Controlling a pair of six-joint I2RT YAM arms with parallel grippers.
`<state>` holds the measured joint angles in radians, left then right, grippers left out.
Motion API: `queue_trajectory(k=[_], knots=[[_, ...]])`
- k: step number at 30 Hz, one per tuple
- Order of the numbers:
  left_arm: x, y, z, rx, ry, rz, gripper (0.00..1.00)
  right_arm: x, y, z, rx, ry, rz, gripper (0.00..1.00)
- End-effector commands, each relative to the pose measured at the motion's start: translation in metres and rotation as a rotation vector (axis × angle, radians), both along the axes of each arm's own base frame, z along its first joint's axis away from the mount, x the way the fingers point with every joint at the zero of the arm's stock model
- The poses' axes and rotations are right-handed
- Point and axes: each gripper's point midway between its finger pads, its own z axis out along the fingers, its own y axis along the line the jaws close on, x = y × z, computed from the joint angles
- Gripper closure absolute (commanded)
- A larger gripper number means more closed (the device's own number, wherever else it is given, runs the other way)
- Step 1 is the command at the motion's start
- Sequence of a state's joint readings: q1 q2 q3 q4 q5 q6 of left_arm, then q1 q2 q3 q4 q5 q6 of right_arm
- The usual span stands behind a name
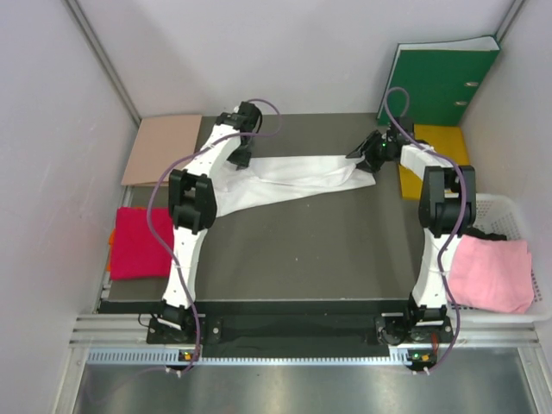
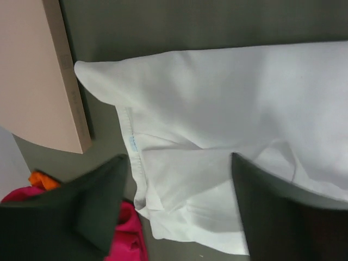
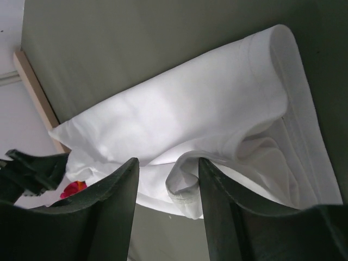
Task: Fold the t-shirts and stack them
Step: Fold the other side of the tshirt into a rectangle
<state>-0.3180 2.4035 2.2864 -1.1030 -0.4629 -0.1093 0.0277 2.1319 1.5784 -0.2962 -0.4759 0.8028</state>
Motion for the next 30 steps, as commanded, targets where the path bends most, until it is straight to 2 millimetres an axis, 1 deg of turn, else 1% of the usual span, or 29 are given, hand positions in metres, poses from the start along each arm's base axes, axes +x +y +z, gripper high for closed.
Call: queue_trajectory(k=[1, 3, 4, 5, 6, 7, 8, 9, 10, 11, 13, 14, 16, 17, 19, 20, 22, 26, 27, 28, 30], knots=[[0.036, 0.013, 0.012, -0.029, -0.132, 0.054, 0.01, 0.013, 0.006, 0.006, 0.086, -0.030, 0.003, 0.52], [0.039, 0.018, 0.015, -0.064, -0.151, 0.083, 0.01, 0.014, 0.006, 0.002, 0.083, -0.027, 0.001, 0.52], [0.039, 0.018, 0.022, -0.079, -0.166, 0.089, 0.01, 0.016, 0.005, 0.001, 0.080, -0.029, -0.004, 0.52], [0.038, 0.020, 0.023, -0.087, -0.166, 0.096, 0.01, 0.017, 0.003, 0.001, 0.075, -0.033, -0.009, 0.52], [0.037, 0.020, 0.027, -0.102, -0.173, 0.097, 0.01, 0.018, 0.000, -0.003, 0.056, -0.027, -0.023, 0.52], [0.036, 0.018, 0.042, -0.118, -0.200, 0.090, 0.01, 0.019, -0.003, -0.004, 0.049, -0.019, -0.035, 0.52], [0.033, 0.017, 0.040, -0.127, -0.195, 0.079, 0.01, 0.019, -0.006, -0.005, 0.046, -0.017, -0.044, 0.52], [0.031, 0.015, 0.043, -0.136, -0.197, 0.068, 0.01, 0.019, -0.007, -0.006, 0.046, -0.013, -0.055, 0.52], [0.027, 0.014, 0.056, -0.154, -0.216, 0.057, 0.01, 0.019, -0.007, -0.006, 0.055, -0.006, -0.060, 0.52], [0.021, 0.015, 0.051, -0.150, -0.197, 0.051, 0.01, 0.020, -0.006, -0.004, 0.062, -0.008, -0.060, 0.52], [0.013, 0.018, 0.058, -0.140, -0.195, 0.048, 0.01, 0.019, -0.004, -0.003, 0.070, -0.001, -0.051, 0.52], [0.006, 0.021, 0.052, -0.125, -0.162, 0.050, 0.01, 0.018, -0.004, -0.002, 0.070, 0.001, -0.049, 0.52], [-0.002, 0.023, 0.048, -0.120, -0.136, 0.052, 0.01, 0.015, -0.003, -0.001, 0.067, 0.013, -0.039, 0.53], [-0.007, 0.022, 0.041, -0.123, -0.113, 0.055, 0.01, 0.013, -0.003, 0.001, 0.069, 0.013, -0.033, 0.53], [-0.011, 0.018, 0.039, -0.151, -0.103, 0.050, 0.01, 0.008, -0.003, -0.001, 0.064, 0.027, -0.024, 0.53], [-0.014, 0.013, 0.034, -0.178, -0.088, 0.041, 0.01, 0.005, -0.002, 0.001, 0.063, 0.027, -0.019, 0.52], [-0.013, 0.008, 0.032, -0.211, -0.093, 0.035, 0.01, 0.001, -0.002, -0.001, 0.058, 0.032, -0.008, 0.53], [-0.012, 0.000, 0.017, -0.243, -0.070, 0.025, 0.01, -0.010, -0.002, -0.010, 0.061, 0.059, -0.004, 0.53], [-0.012, -0.004, 0.015, -0.263, -0.061, 0.014, 0.02, -0.008, -0.014, -0.009, 0.063, 0.059, -0.027, 0.52], [-0.012, -0.005, 0.013, -0.269, -0.056, 0.011, 0.03, -0.008, -0.017, -0.010, 0.063, 0.059, -0.030, 0.53], [-0.012, -0.009, 0.011, -0.286, -0.049, 0.004, 0.05, -0.010, -0.017, -0.010, 0.065, 0.061, -0.025, 0.53]])
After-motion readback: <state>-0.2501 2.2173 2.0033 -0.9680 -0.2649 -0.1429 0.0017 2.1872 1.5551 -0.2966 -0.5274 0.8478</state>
